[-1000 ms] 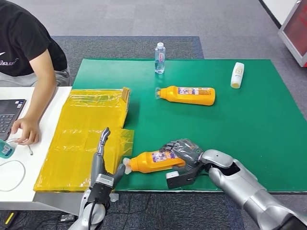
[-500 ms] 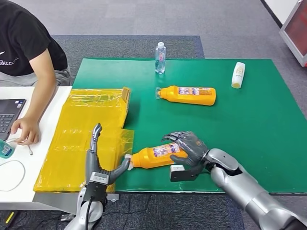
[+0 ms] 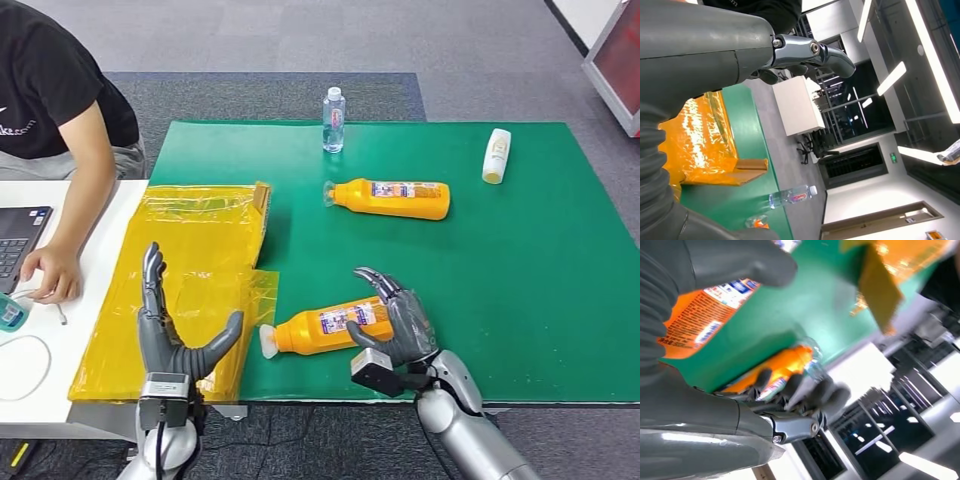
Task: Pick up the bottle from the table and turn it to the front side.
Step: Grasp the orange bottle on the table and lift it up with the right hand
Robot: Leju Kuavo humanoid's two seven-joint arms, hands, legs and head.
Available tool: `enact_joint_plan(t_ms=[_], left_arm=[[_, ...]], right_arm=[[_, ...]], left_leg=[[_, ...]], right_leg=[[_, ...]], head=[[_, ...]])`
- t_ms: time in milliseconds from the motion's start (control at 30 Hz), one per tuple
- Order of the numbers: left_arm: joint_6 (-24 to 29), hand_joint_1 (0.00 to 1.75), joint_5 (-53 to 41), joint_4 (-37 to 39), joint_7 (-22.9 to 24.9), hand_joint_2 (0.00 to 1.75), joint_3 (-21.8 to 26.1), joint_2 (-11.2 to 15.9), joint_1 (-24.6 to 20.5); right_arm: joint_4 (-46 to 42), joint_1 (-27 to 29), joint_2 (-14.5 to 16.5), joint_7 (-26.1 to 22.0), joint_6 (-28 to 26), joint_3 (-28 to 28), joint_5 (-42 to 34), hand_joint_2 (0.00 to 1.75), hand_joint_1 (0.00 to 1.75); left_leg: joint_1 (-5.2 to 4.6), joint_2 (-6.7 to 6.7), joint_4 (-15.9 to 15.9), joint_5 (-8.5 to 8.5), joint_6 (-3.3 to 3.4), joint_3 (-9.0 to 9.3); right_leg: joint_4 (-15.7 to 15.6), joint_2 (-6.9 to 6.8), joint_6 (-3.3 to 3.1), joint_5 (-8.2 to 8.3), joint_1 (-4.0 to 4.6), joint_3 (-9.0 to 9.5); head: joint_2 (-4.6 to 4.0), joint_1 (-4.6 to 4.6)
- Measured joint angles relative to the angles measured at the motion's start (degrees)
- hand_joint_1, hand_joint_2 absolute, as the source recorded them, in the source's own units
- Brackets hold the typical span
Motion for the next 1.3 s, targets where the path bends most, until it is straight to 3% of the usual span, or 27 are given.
enact_joint_plan(t_ms=[133, 267, 400, 767, 800, 900, 933, 1100, 1300], left_arm=[[-0.3, 0.00, 0.1, 0.0, 0.0, 1.75, 0.0, 0.3, 0.4], [-0.6, 0.00, 0.0, 0.0, 0.0, 1.75, 0.0, 0.5, 0.7], [-1.3, 0.00, -0.4, 0.0, 0.0, 1.75, 0.0, 0.5, 1.2], [-2.5, 0.00, -1.6, 0.0, 0.0, 1.75, -0.5, 0.5, 1.6], [-2.6, 0.00, -1.6, 0.0, 0.0, 1.75, -0.5, 0.6, 1.6], [-2.5, 0.00, -1.7, 0.0, 0.0, 1.75, -1.0, 0.8, 1.7], [-2.4, 0.00, -1.7, 0.0, 0.0, 1.75, -1.2, 0.9, 1.7], [-1.3, 0.00, -1.7, 0.1, 0.0, 1.75, -1.8, 1.3, 1.6], [-0.2, 0.00, -1.7, 0.0, 0.0, 1.75, -1.8, 2.0, 1.7]], right_arm=[[0.9, -0.3, -0.2, 5.0, 5.2, 0.1, 5.9, 0.00, 0.00], [3.5, -2.8, -1.0, 12.6, 12.2, 0.9, 11.1, 0.00, 0.00], [6.3, -6.6, -1.2, 17.4, 15.5, 2.7, 15.9, 0.00, 0.00], [14.4, -16.7, -1.2, 16.0, 25.0, 10.0, 19.4, 0.00, 0.00], [15.0, -17.9, -1.2, 15.7, 27.0, 10.8, 19.3, 0.00, 0.44], [16.9, -21.7, -1.0, 14.7, 34.7, 13.8, 18.7, 1.31, 1.75], [17.6, -23.0, -0.8, 14.4, 37.0, 14.8, 18.4, 1.75, 1.75], [20.2, -28.2, 0.6, 14.4, 42.1, 18.5, 17.8, 1.75, 1.75], [21.3, -30.7, 1.6, 15.5, 38.7, 20.4, 16.5, 1.75, 1.75]], left_leg=[[0.00, 0.00, 0.0, 0.00, 0.00, 0.00], [0.00, 0.01, 0.0, 0.01, 0.01, 0.00], [0.00, 0.03, 0.0, 0.03, 0.00, 0.00], [0.00, 0.02, 0.0, 0.07, -0.01, -0.02], [0.00, 0.02, 0.0, 0.07, -0.02, -0.02], [0.00, 0.02, 0.0, 0.08, -0.01, -0.02], [0.00, 0.02, 0.0, 0.09, -0.01, -0.02], [0.00, 0.03, 0.0, 0.11, 0.01, -0.01], [0.00, 0.02, 0.0, 0.11, 0.02, 0.00]], right_leg=[[0.0, 0.00, 0.00, 0.01, 0.00, -0.01], [0.0, 0.01, 0.01, 0.05, 0.00, -0.01], [0.0, 0.03, 0.00, 0.09, 0.00, -0.03], [0.0, 0.02, 0.00, 0.09, 0.00, -0.02], [0.0, 0.03, 0.00, 0.10, 0.00, -0.02], [0.0, 0.02, 0.01, 0.10, 0.00, -0.02], [0.0, 0.02, 0.01, 0.10, 0.00, -0.02], [0.0, 0.02, 0.01, 0.10, 0.00, -0.03], [0.0, 0.00, 0.01, 0.10, 0.01, -0.01]], head=[[0.00, -0.01], [0.00, 0.00], [0.00, -0.01], [0.00, -0.01], [0.00, -0.01], [0.00, 0.00], [0.00, 0.00], [0.00, -0.01], [0.00, 0.00]])
